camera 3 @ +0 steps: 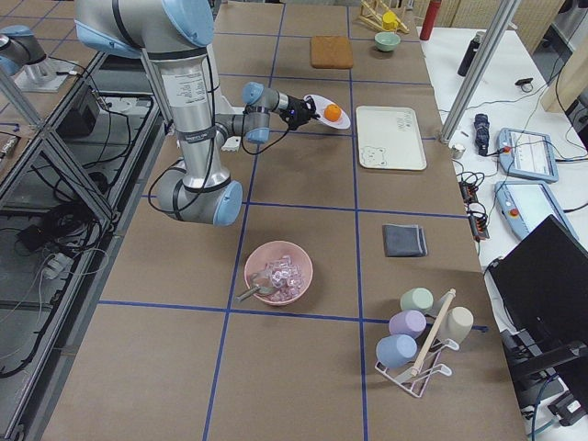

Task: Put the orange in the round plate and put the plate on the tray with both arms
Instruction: 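Lift the plate with the right gripper and carry it onto the bear tray, then release the plate and withdraw the right arm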

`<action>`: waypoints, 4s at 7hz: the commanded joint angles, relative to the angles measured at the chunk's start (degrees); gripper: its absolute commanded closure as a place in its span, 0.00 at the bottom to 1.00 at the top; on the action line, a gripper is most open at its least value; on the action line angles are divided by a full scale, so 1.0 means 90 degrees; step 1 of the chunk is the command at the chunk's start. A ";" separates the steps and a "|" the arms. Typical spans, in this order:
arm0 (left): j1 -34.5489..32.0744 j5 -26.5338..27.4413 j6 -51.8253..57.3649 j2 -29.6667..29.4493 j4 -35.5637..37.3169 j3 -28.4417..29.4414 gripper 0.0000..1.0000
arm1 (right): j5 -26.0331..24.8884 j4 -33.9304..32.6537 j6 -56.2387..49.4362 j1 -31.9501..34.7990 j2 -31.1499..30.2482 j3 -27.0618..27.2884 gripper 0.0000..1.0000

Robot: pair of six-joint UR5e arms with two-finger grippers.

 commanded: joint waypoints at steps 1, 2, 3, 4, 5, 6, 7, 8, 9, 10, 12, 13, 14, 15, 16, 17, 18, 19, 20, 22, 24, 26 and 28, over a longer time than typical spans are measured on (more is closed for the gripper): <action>0.0008 -0.0001 -0.0018 -0.0004 0.0000 -0.0012 0.02 | -0.0163 0.0424 0.0012 0.0367 0.0173 -0.0062 1.00; 0.0008 -0.0011 -0.0173 -0.0014 -0.0020 -0.0012 0.02 | -0.0154 0.0415 0.0032 0.0669 0.0532 -0.0497 1.00; 0.0018 -0.0011 -0.0184 -0.0023 -0.0029 -0.0022 0.02 | -0.0134 0.0385 0.0080 0.0991 0.1135 -0.1372 1.00; 0.0018 -0.0011 -0.0194 -0.0043 -0.0029 -0.0022 0.02 | -0.0105 0.0356 0.0235 0.1323 0.1818 -0.2386 1.00; 0.0027 -0.0011 -0.0310 -0.0082 -0.0029 -0.0022 0.02 | -0.0008 0.0269 0.0595 0.1655 0.2318 -0.3286 1.00; 0.0047 -0.0011 -0.0321 -0.0101 -0.0029 -0.0022 0.02 | 0.0099 0.0104 0.0753 0.1871 0.2661 -0.3884 1.00; 0.0047 -0.0011 -0.0331 -0.0121 -0.0020 -0.0022 0.02 | 0.0110 0.0073 0.1054 0.1970 0.2955 -0.4490 1.00; 0.0057 -0.0011 -0.0331 -0.0140 -0.0020 -0.0022 0.02 | 0.0120 0.0063 0.1144 0.1980 0.3103 -0.4766 1.00; 0.0057 -0.0011 -0.0331 -0.0179 -0.0010 -0.0012 0.02 | 0.0274 0.0053 0.1126 0.1903 0.3056 -0.4769 0.91; 0.0057 -0.0011 -0.0340 -0.0189 -0.0010 -0.0002 0.02 | 0.0344 0.0043 0.0951 0.1815 0.3017 -0.4692 0.78; 0.0076 -0.0011 -0.0448 -0.0190 -0.0020 -0.0012 0.02 | 0.0393 0.0043 -0.0429 0.1513 0.2502 -0.4031 0.13; 0.0076 -0.0011 -0.0448 -0.0189 -0.0020 -0.0002 0.02 | 0.0635 0.0043 -0.1239 0.1541 0.2383 -0.3766 0.00; 0.0086 -0.0011 -0.0458 -0.0189 -0.0010 0.0007 0.02 | 0.1208 -0.0324 -0.1876 0.1792 0.2382 -0.3502 0.00; 0.0086 -0.0011 -0.0477 -0.0180 0.0019 0.0036 0.02 | 0.2103 -0.1362 -0.2549 0.2211 0.2391 -0.2978 0.00; 0.0076 -0.0001 -0.0487 -0.0102 -0.0019 -0.0002 0.02 | 0.3069 -0.2610 -0.3571 0.2659 0.2449 -0.2460 0.00; 0.0076 0.0018 -0.0439 0.0005 -0.0020 -0.0060 0.02 | 0.3823 -0.3667 -0.4471 0.3186 0.2440 -0.2000 0.00; 0.0076 -0.0010 -0.0448 0.0035 -0.0010 -0.0100 0.02 | 0.4710 -0.4267 -0.5785 0.3742 0.2363 -0.1803 0.00; 0.0076 0.0038 -0.0661 0.0315 0.0048 -0.0332 0.02 | 0.5212 -0.4524 -0.6717 0.4164 0.2169 -0.1714 0.00; 0.0028 0.0028 -0.0605 0.0386 0.0000 -0.0392 0.02 | 0.5701 -0.4720 -0.7664 0.4632 0.2012 -0.1713 0.00; 0.0018 -0.0010 -0.0594 0.0873 0.0000 -0.0607 0.02 | 0.7143 -0.4752 -1.0665 0.5967 0.1146 -0.1683 0.00; 0.0008 0.0134 -0.0614 0.0933 0.0010 -0.0677 0.02 | 0.7783 -0.4752 -1.3209 0.7063 0.0063 -0.1674 0.00; -0.0002 0.0321 -0.0594 0.1070 -0.0010 -0.0745 0.02 | 0.8448 -0.4761 -1.4068 0.7798 -0.1079 -0.1238 0.00; -0.0002 0.0312 -0.0604 0.1070 -0.0020 -0.0716 0.02 | 0.8459 -0.4887 -1.4633 0.7976 -0.2389 -0.0174 0.00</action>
